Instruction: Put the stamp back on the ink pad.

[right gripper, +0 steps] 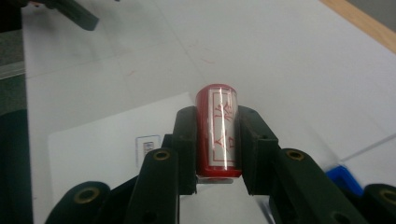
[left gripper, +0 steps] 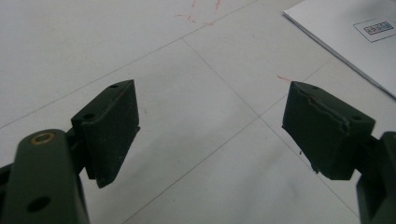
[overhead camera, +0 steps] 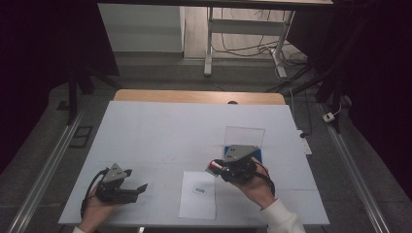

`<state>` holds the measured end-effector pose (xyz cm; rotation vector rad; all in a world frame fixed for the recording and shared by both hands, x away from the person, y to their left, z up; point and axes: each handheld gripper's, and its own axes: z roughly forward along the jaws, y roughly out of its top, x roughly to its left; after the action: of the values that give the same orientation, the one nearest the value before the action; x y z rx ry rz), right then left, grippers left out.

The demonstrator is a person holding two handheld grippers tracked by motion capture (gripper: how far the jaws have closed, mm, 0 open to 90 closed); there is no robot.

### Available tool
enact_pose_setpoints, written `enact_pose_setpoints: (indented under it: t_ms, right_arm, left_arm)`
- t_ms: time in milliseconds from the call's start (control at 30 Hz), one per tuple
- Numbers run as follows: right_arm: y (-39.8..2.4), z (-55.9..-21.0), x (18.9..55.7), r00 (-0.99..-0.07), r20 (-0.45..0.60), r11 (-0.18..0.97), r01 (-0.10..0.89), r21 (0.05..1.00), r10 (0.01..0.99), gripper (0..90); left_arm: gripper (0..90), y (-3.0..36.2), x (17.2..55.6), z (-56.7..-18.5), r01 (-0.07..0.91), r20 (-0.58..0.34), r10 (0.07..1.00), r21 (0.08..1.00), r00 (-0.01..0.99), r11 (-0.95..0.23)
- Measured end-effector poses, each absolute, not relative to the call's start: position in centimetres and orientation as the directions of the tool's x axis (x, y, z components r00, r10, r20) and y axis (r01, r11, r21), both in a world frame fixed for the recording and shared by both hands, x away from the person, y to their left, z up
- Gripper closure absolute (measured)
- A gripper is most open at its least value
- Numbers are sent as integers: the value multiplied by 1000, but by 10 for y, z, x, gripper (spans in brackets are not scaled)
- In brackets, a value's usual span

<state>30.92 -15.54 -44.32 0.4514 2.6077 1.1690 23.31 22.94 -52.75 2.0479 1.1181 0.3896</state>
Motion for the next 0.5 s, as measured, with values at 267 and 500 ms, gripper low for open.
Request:
enact_pose_setpoints:
  t_ms: [267, 500]
  right_arm:
    - [-175, -440, 322, -887, -118, 616, 210, 760, 447, 705]
    - [-191, -441, 333, -850, -143, 625, 248, 740, 507, 704]
  left_arm:
    - [191, 229, 234, -528, 586, -85, 815, 737, 573, -336]
    - [191, 229, 234, -528, 586, -85, 815, 738, 573, -335]
